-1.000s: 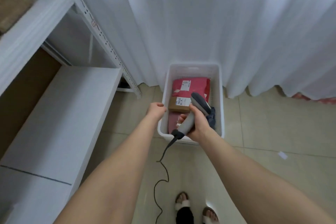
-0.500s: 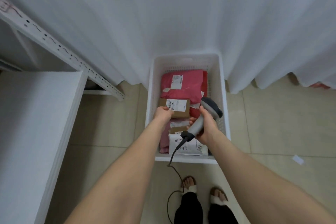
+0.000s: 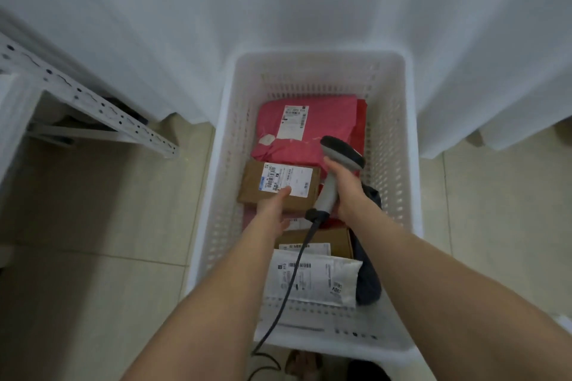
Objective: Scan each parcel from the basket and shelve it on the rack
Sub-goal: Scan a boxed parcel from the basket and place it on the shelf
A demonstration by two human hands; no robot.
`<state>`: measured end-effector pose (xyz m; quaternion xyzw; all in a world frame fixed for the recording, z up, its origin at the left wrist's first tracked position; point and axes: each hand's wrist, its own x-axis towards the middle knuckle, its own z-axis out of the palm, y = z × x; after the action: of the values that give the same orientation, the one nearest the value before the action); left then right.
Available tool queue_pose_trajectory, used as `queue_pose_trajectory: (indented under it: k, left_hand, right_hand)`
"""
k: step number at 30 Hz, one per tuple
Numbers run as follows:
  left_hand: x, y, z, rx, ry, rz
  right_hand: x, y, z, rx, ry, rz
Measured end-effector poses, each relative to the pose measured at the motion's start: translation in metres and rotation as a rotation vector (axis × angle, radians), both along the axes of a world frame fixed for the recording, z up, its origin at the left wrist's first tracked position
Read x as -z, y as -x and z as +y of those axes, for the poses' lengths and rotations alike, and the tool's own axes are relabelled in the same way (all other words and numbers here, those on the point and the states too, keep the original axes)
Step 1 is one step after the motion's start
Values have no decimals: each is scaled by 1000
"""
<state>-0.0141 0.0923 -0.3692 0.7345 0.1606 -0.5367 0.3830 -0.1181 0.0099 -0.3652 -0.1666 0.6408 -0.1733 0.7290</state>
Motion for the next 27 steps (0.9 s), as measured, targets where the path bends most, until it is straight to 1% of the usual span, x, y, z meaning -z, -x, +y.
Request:
queue_pose_trajectory:
  k: [5, 9, 11, 13, 16, 18, 21, 24, 27]
  left_hand:
    - [59, -3, -11, -124, -2, 68]
    - [74, -12, -16, -180, 10, 137]
    - [71, -13, -15, -191, -9, 146]
    - [59, -13, -10, -183, -9, 110]
    - [21, -12, -8, -154, 37, 54]
    - [-16, -14, -13, -110, 95, 5]
    - [-89, -23, -20, -20, 158, -84]
    - [-169, -34, -23, 62, 199, -167]
    - [-252, -47, -24, 101, 213, -228]
  right_hand:
    - [54, -25, -21, -186, 148, 45]
    - [71, -36, -24, -282, 188, 63]
    - [72, -32, -21, -259, 173, 111]
    - [63, -21, -17, -208, 122, 130]
    - [25, -4, -11, -123, 68, 137]
    - [-10, 2, -8, -95, 64, 149]
    - [-75, 4, -2, -61, 79, 102]
    - [-151, 0, 3, -40, 138, 40]
    - [-232, -4, 7, -39, 188, -6]
